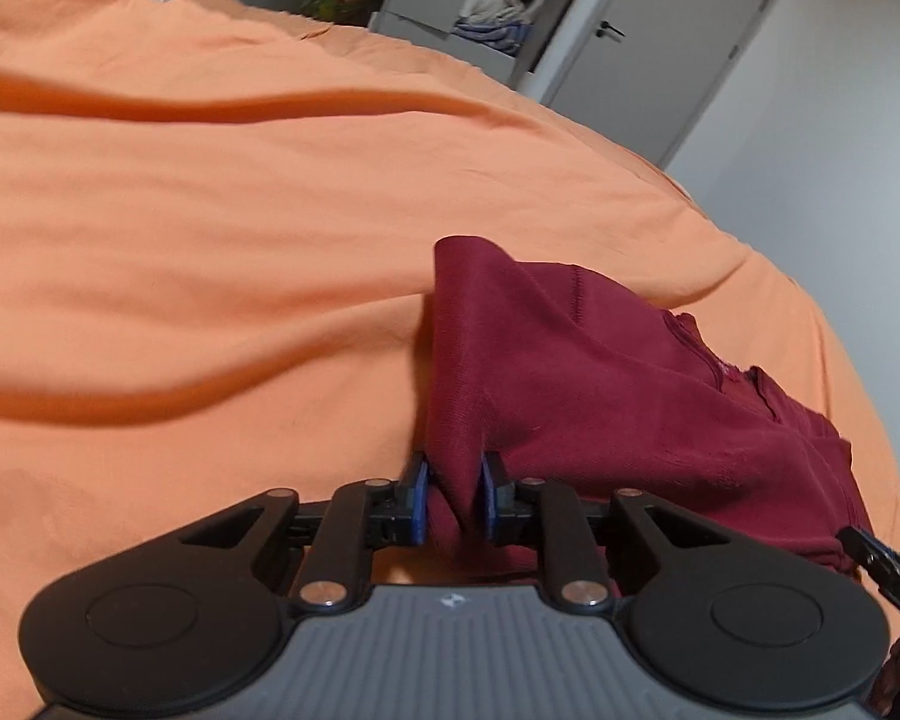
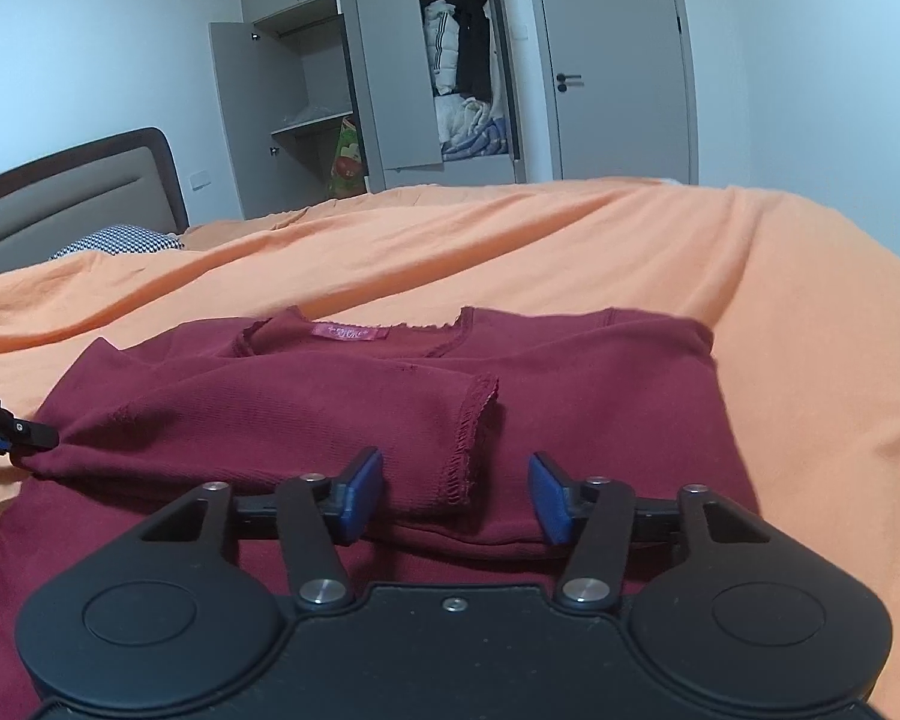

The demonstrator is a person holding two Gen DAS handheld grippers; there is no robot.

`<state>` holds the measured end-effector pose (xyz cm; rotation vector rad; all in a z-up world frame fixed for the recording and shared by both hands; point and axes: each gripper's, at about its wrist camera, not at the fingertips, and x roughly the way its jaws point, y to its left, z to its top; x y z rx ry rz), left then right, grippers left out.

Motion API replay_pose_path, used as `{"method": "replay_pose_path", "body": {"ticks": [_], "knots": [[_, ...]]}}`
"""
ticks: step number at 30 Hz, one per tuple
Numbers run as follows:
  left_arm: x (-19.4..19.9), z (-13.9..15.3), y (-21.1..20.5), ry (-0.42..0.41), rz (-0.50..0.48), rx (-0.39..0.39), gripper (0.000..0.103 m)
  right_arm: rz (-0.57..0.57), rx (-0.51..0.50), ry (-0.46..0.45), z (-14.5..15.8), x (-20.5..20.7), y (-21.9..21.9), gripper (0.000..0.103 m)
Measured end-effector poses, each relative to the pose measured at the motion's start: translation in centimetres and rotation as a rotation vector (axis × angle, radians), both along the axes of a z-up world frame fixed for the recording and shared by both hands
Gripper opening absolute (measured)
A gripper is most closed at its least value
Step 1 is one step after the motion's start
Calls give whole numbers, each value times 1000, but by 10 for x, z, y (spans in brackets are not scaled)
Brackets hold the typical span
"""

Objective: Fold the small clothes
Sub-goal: 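Fold the side edge inward and open both grippers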

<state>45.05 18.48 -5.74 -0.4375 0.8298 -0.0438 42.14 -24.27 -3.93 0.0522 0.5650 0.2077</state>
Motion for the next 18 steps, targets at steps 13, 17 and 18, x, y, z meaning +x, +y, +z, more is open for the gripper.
{"method": "replay_pose_path", "body": {"ticks": [13,17,18], "knots": [[-9,-3,-19,-6,59,127,70,-73,-179,-2,-12,19,13,89],[-11,-7,-22,-24,70,169,83,-123,-161,14,-16,21,3,97],[-12,-6,-23,-22,73,189,87,-126,-157,12,-15,19,0,97]]}}
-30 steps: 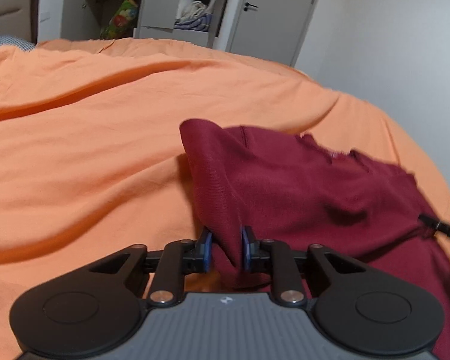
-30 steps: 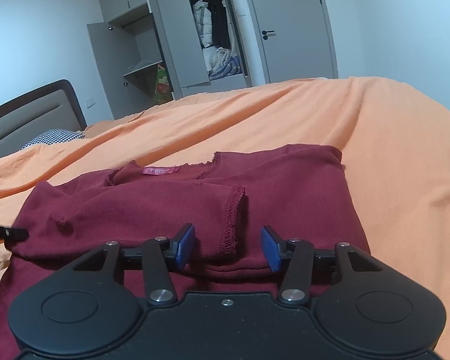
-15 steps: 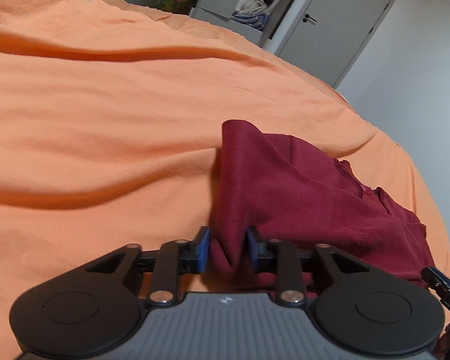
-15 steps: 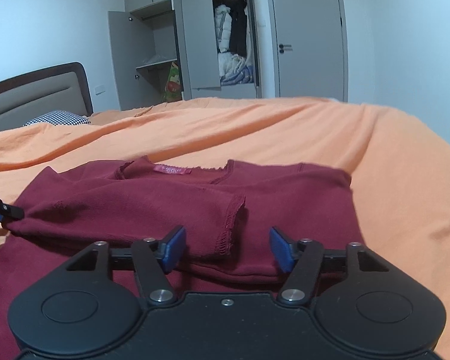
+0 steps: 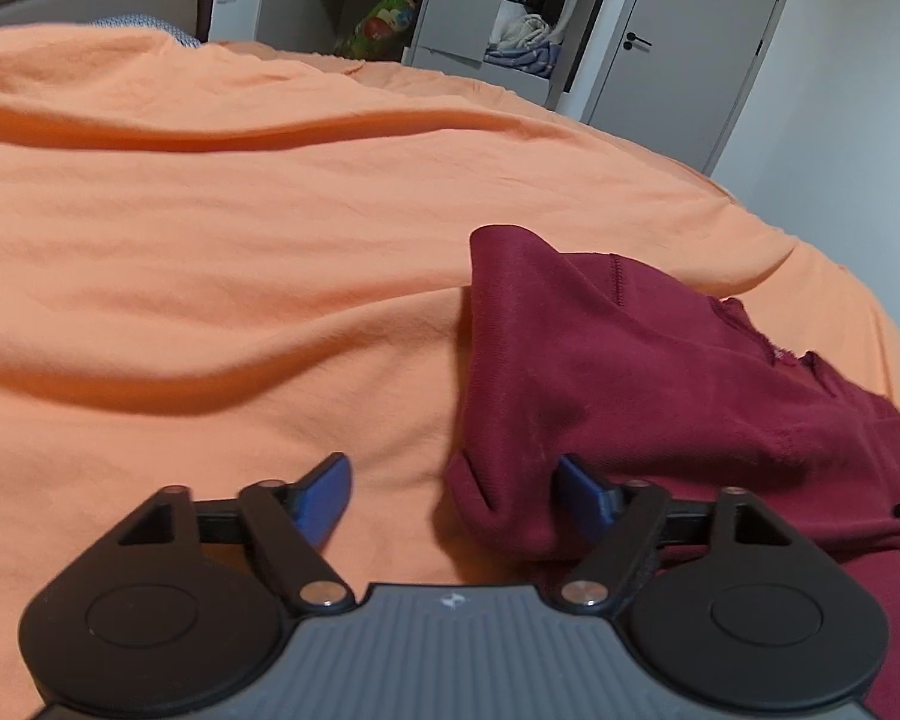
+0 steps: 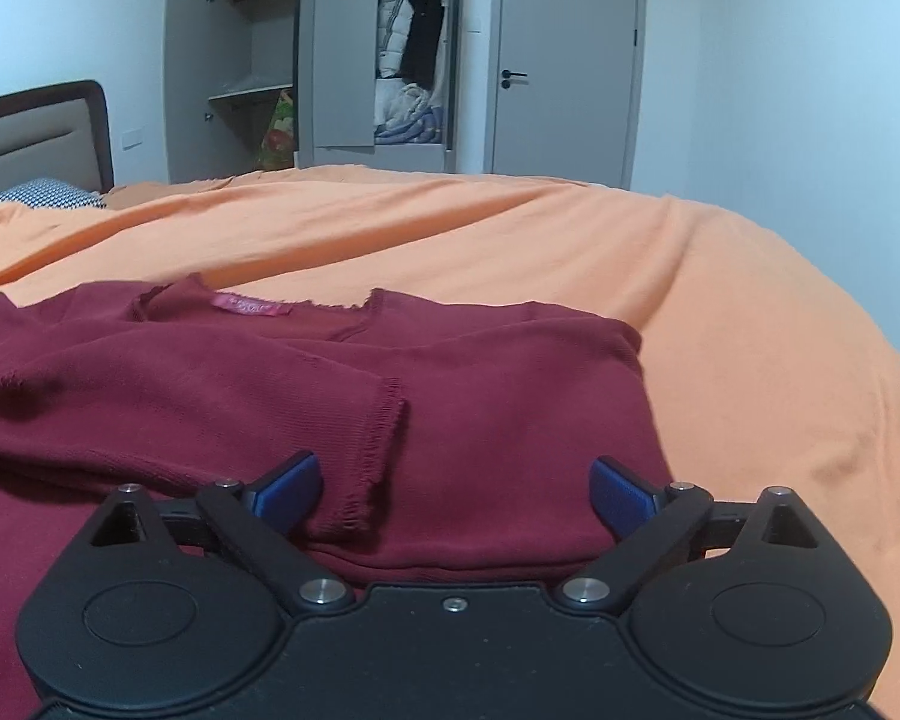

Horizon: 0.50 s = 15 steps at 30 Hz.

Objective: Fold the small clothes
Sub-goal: 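Fold the side edge inward and open both grippers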

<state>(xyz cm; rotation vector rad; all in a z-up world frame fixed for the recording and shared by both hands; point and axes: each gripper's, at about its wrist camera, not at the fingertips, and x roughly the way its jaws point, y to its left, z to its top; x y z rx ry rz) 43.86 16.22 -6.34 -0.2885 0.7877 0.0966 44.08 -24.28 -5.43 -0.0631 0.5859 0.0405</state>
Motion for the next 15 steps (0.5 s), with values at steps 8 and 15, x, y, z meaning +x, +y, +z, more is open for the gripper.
{"method": "replay_pose_path", "body": {"ticks": [8,15], "knots": [[-22,14,-7,6,28,75,102,52,36,-6,18,-39,-17,102],[-54,24,-22,-18,-18,82,102,113,61,-5,29,-85,-21,102]]}}
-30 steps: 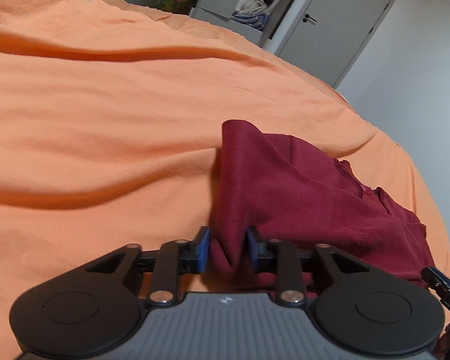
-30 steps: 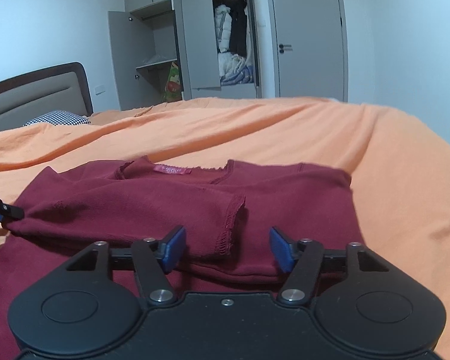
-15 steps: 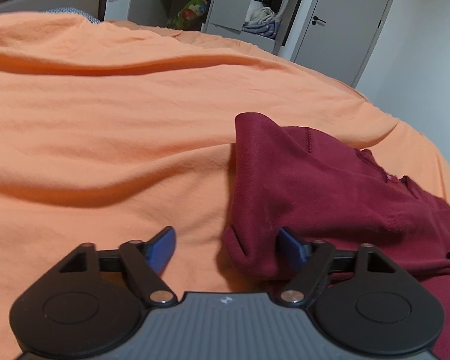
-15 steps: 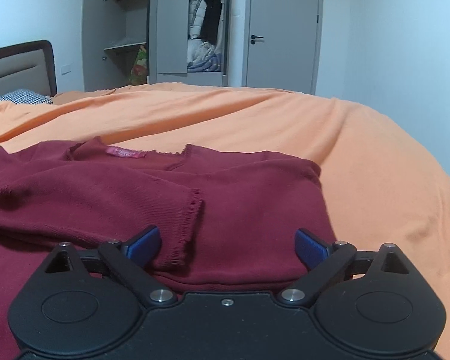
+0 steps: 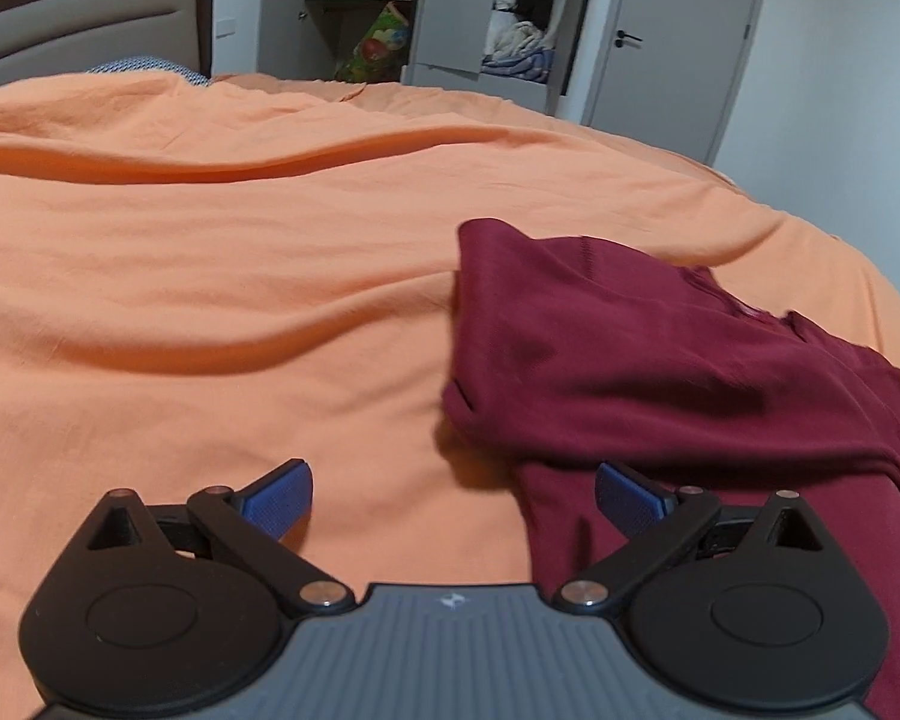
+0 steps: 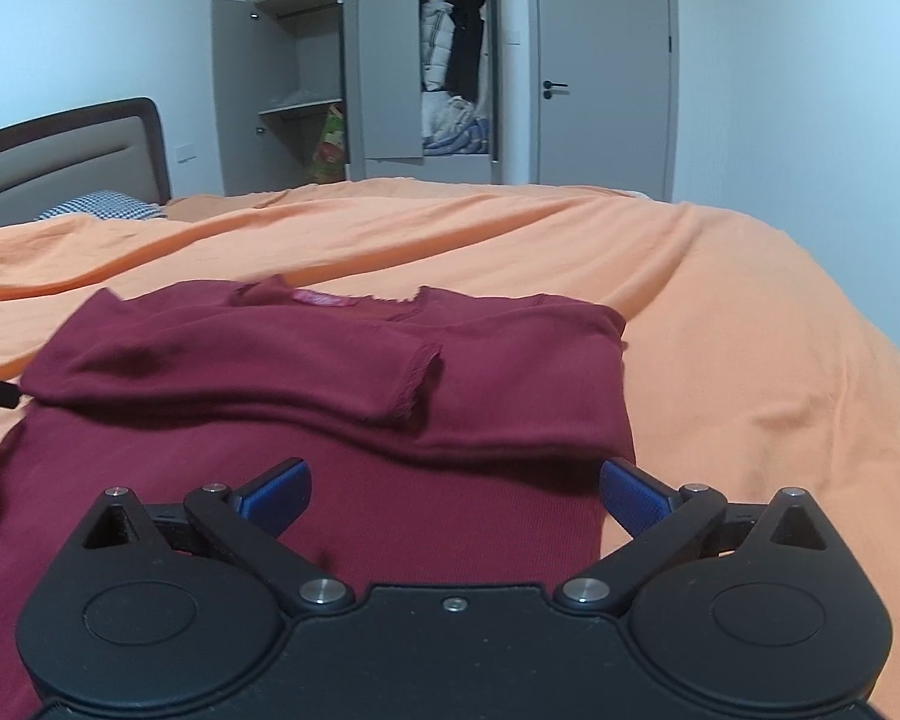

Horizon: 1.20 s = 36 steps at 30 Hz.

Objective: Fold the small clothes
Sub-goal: 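Fold the side edge inward and open both grippers, then move both open grippers to the hem of the maroon shirt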

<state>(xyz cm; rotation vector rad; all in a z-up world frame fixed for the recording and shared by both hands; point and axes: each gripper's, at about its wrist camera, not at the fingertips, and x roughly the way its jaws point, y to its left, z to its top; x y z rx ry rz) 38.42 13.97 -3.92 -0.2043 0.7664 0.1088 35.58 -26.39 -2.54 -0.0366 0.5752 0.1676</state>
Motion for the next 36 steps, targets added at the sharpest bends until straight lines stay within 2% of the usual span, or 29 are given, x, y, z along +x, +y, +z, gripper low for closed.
{"method": "replay_pose_path", "body": {"ticks": [6,10,15,19,22,25,29,33,36], "knots": [[-36,7,-21,-37,-34,20,102,72,11,-2,2,-39,-1,102],[-62,10,-37,-58,-92,50,102,147,-10,-27,3,-72,-1,102],[-91,9,-52,-75,-140,93,103,212,-96,-60,1,-110,4,102],[-111,4,-57,-72,-159,92,103,257,-152,-66,-4,-134,8,102],[-126,1,-60,-69,-172,74,102,289,-178,-67,-8,-153,11,102],[-141,-2,-61,-48,-179,22,102,333,-212,-77,-10,-173,16,102],[-160,-4,-62,-51,-181,-22,103,420,-324,-108,-17,-202,26,102],[-179,-4,-71,-66,-213,15,103,488,-444,-123,-27,-231,35,102],[-191,-4,-79,-82,-243,45,103,511,-478,-128,-33,-249,35,102]]}}
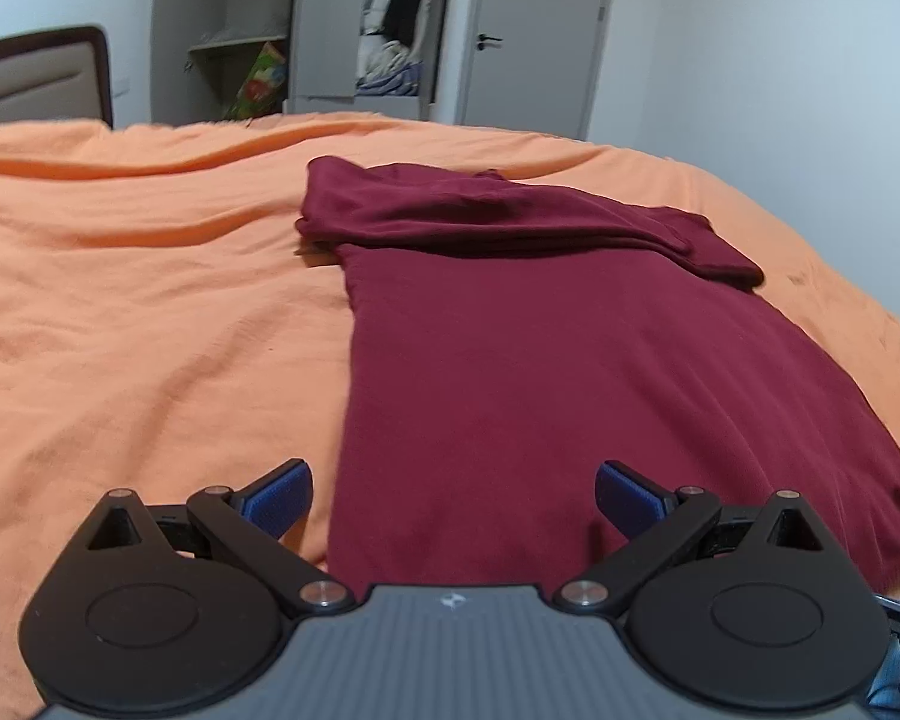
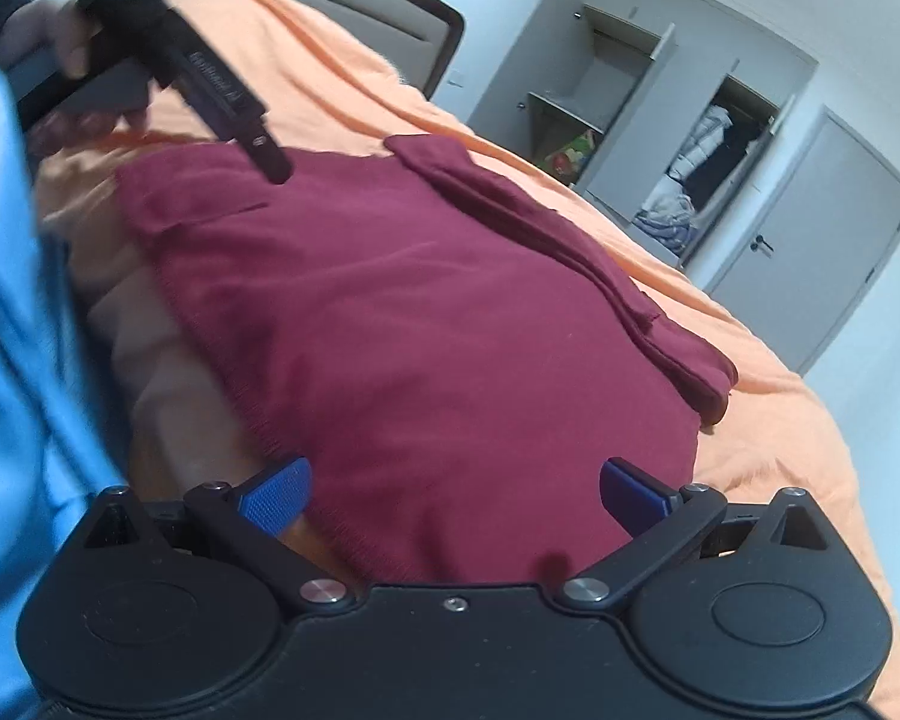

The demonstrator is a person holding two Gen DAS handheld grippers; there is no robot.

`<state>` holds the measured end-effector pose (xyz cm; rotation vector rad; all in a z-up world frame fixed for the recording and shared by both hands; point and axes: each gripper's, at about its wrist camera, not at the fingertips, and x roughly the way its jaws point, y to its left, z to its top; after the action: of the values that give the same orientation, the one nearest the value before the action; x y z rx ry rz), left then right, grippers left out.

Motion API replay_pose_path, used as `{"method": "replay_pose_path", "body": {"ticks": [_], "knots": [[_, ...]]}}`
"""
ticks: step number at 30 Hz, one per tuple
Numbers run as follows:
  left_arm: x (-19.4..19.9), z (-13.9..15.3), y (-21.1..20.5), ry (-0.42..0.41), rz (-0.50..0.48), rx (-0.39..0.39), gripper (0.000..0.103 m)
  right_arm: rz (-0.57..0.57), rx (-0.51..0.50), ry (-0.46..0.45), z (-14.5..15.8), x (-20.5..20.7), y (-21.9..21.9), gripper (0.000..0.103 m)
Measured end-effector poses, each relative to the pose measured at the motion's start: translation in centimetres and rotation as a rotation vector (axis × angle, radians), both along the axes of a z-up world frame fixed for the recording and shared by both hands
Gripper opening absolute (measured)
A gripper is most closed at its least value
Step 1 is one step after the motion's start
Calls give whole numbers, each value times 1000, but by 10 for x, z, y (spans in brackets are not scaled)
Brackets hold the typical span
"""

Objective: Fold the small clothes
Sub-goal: 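Move both open grippers to the hem of the maroon shirt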

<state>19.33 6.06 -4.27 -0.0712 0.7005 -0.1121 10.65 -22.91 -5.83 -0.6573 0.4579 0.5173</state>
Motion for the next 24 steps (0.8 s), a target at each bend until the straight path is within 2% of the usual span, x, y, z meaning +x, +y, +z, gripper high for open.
{"method": "replay_pose_path", "body": {"ticks": [3,8,12,15,19,21,23,24], "knots": [[-10,-1,-8,-13,-37,23,103,12,-32,7,-7,-12,1,102],[-22,0,-19,-32,-75,80,103,-14,-55,-48,-17,-19,5,102],[-27,2,-21,-34,-92,61,103,-42,-16,-81,-20,-15,5,102],[-31,5,-22,-52,-117,38,103,-35,6,-94,-21,-14,6,96],[-43,14,-27,-124,-199,-20,103,27,22,-103,-23,-21,11,75],[-45,17,-34,-140,-242,-15,103,58,21,-131,-21,-25,12,65],[-47,19,-45,-153,-288,12,103,82,46,-143,-14,-25,11,44],[-48,20,-49,-159,-307,28,103,91,63,-142,-11,-25,13,40]]}}
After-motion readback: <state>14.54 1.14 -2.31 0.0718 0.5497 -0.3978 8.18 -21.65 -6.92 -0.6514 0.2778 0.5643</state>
